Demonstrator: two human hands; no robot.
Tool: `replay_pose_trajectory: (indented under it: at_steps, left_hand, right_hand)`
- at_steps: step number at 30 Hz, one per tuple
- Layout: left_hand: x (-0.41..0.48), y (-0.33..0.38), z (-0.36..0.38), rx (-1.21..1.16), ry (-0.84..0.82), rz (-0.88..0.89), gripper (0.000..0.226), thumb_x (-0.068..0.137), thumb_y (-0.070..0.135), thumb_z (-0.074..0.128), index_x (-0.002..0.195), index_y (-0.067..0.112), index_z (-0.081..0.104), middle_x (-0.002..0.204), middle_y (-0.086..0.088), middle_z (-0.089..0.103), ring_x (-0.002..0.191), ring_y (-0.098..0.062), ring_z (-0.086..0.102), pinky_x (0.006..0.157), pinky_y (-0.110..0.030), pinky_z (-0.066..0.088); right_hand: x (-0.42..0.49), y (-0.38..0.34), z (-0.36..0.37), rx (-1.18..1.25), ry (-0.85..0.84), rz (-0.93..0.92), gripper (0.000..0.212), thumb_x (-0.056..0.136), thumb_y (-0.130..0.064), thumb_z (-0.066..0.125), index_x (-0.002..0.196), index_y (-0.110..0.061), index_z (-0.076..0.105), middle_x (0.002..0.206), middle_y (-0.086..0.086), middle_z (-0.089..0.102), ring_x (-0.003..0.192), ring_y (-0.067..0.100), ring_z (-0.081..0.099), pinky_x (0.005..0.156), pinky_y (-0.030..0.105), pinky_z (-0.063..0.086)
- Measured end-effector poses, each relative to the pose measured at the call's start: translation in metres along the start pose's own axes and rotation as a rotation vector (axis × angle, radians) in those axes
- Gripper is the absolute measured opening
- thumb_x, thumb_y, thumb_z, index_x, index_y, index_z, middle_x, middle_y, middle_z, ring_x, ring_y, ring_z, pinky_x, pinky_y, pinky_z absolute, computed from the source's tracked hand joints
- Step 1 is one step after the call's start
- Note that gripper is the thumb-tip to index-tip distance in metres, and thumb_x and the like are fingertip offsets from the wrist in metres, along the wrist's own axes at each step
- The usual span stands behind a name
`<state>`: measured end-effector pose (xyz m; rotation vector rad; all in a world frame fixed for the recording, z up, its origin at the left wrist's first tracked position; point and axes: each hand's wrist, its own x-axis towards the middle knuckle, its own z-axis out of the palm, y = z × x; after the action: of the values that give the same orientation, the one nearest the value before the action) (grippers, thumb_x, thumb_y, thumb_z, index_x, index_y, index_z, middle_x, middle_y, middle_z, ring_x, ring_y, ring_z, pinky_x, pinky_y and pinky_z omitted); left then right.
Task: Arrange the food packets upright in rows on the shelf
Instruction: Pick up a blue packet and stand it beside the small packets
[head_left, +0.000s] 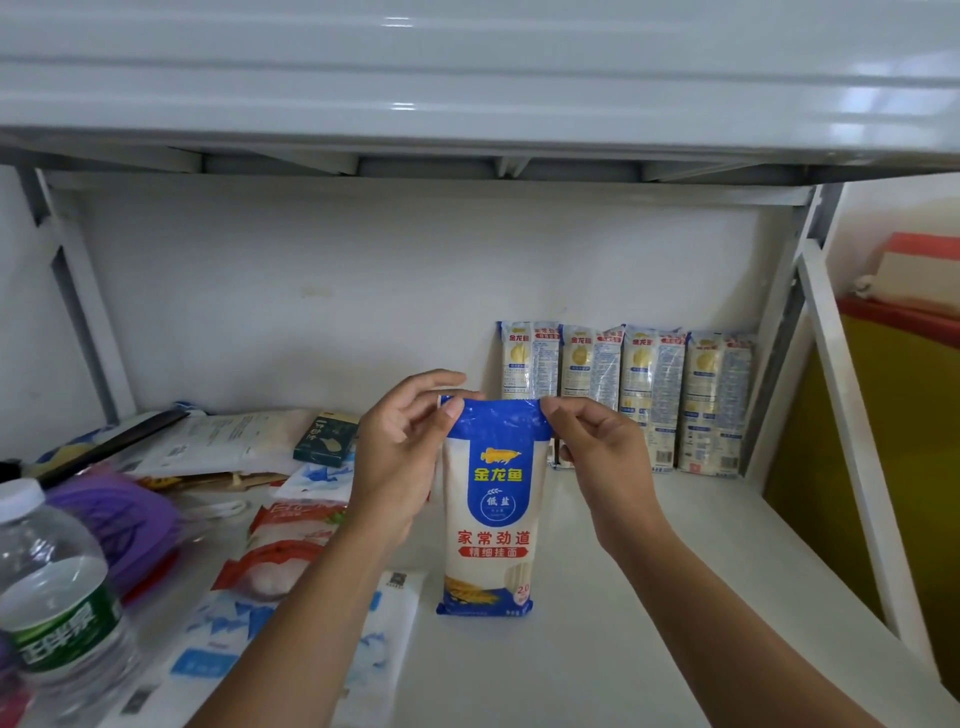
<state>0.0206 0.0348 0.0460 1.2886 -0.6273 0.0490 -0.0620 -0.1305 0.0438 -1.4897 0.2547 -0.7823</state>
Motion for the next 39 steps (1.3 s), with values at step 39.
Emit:
replay_pose_trajectory:
  at_steps: [39]
  left_hand:
    - [0.0, -0.002, -0.001, 0.199, 0.172, 0.003, 0.009, 0.087, 0.02, 0.08, 0.092, 0.027, 0.078, 0.088, 0.002, 0.082, 0.077, -0.014, 0.08, 0.045, -0.021, 0.055]
  right_hand:
    - [0.005, -0.002, -0.003, -0.221, -0.113, -0.172, 0.017, 0.097, -0.021, 0.066, 0.105, -0.036, 0.071, 0.103, -0.015, 0.074, 0.102, 0.003, 0.069, 0.069, 0.028, 0.065]
